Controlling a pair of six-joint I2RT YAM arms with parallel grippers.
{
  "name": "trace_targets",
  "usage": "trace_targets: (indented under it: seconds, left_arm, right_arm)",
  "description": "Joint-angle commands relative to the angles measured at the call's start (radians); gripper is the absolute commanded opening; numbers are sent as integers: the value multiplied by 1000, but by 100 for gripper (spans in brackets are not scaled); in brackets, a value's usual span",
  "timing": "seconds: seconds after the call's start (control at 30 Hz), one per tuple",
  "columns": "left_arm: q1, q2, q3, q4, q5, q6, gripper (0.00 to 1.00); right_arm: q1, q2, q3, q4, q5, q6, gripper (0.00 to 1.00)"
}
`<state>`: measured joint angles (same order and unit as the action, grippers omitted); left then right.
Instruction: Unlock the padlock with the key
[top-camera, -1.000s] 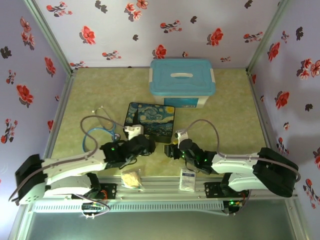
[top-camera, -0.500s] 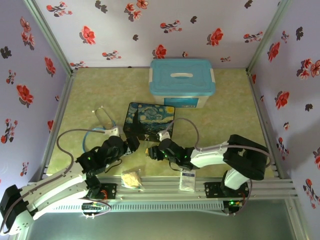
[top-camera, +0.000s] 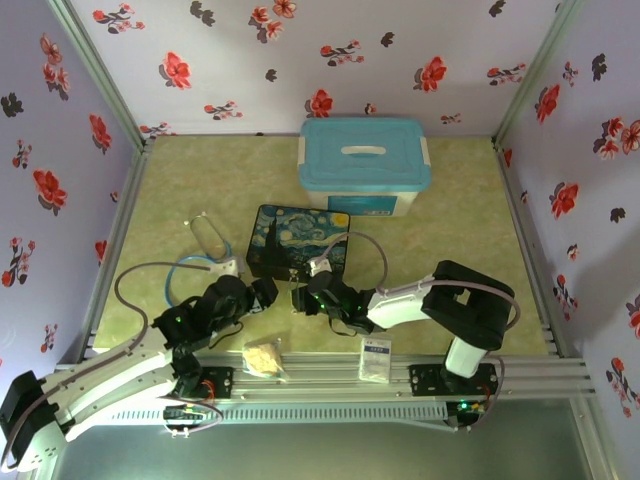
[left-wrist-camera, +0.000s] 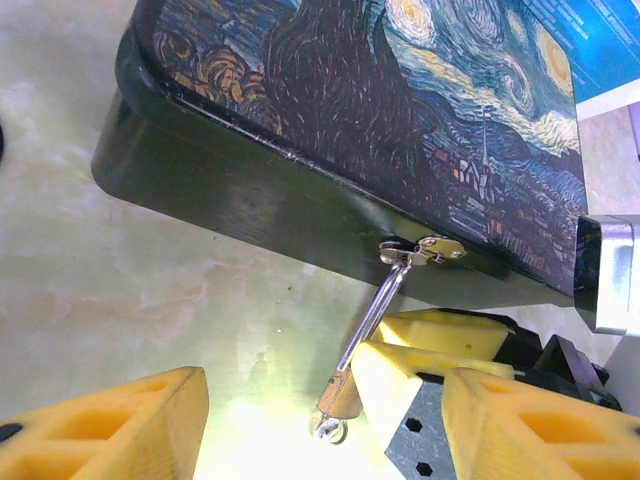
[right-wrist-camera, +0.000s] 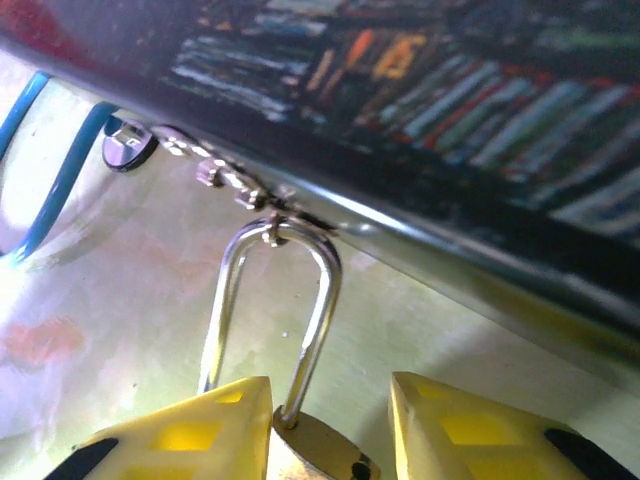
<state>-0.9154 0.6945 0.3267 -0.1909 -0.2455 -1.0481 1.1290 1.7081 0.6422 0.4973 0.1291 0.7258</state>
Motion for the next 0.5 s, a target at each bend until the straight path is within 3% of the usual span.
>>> trace_targets:
  seconds: [0.0,0.47]
  left_arm:
    - [4,3,-16,31,6,-4,63]
    - [4,4,-17,41,2,2,64]
  right_arm:
    - [-9,16,-4,57,-39,4,40]
    - [-1,46,-36,-2,-47,-25,41]
